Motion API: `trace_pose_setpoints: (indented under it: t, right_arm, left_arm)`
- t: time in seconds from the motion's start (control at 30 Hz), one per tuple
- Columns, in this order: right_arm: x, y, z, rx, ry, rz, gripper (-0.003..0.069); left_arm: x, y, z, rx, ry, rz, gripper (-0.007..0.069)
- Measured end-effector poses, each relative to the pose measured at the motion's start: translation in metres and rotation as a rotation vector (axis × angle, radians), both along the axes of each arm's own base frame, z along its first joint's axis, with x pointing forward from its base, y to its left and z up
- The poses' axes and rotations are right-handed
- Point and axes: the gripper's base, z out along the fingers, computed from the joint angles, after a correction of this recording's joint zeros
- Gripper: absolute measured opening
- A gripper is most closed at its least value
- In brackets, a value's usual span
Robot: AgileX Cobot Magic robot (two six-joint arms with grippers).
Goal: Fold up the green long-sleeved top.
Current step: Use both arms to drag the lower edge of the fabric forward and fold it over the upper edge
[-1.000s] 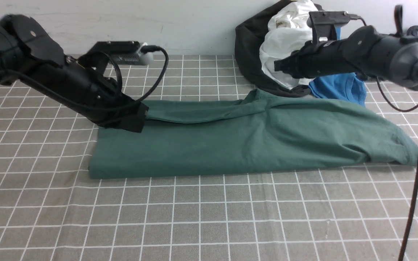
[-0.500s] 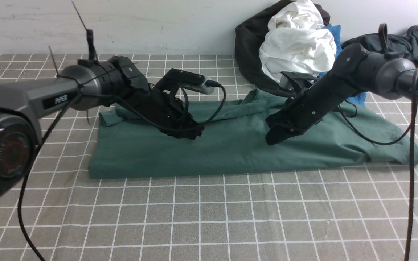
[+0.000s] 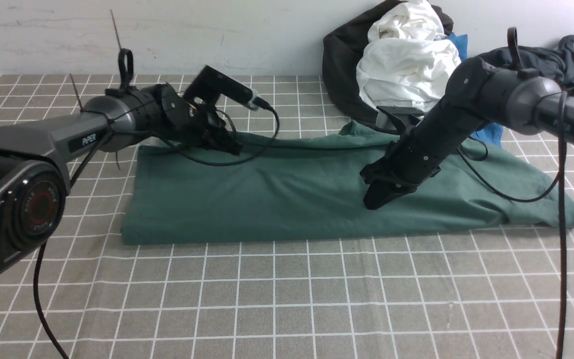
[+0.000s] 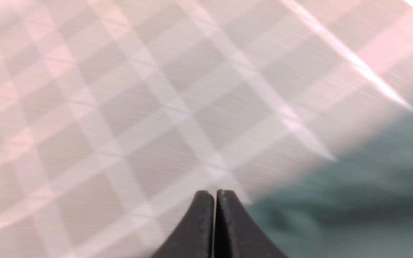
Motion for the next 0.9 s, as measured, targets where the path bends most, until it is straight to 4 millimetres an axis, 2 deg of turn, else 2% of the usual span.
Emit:
trace_pose_setpoints:
  t: [0.1,0.13,0.3,0.43,0.47,0.5,0.6,0.73,0.8,0.9]
  right_arm:
    - [-0.002,0.003,0.001,-0.009,0.000,0.013,0.0010]
    - [-0.002,0.004,0.001,-0.012,-0.007,0.020,0.0010]
    - [0.009,0.006,0.003,0.014,-0.138,0.012,0.0010]
    - [0.028,0.011,0.010,0.100,-0.378,-0.024,0.0010]
    - [0.029,0.012,0.009,0.102,-0.395,-0.017,0.0010]
    - [0.039,0.015,0.010,0.142,-0.497,-0.055,0.0010]
    - [0.050,0.019,-0.001,0.176,-0.609,-0.113,0.0010]
    - [0.061,0.020,-0.032,0.178,-0.660,-0.162,0.0010]
    - [0.066,0.020,-0.036,0.177,-0.691,-0.161,0.0010]
    - [0.078,0.013,-0.026,0.150,-0.776,-0.250,0.0010]
  left_arm:
    - [0.003,0.014,0.012,-0.031,-0.015,0.047,-0.0008]
    - [0.002,0.021,0.022,-0.062,0.004,0.068,-0.0008]
    - [-0.015,0.027,0.042,-0.109,0.232,0.033,-0.0008]
    - [-0.030,0.023,0.034,-0.098,0.425,-0.025,-0.0008]
    - [-0.031,0.023,0.033,-0.097,0.435,-0.028,-0.0008]
    - [-0.032,0.024,0.029,-0.086,0.457,-0.033,-0.0008]
    - [-0.030,0.025,0.024,-0.065,0.447,-0.028,-0.0007]
    - [-0.021,0.031,0.013,0.009,0.378,-0.013,-0.0007]
    - [-0.017,0.035,0.010,0.063,0.330,-0.011,-0.0007]
    - [-0.009,0.041,0.010,0.149,0.243,-0.008,-0.0007]
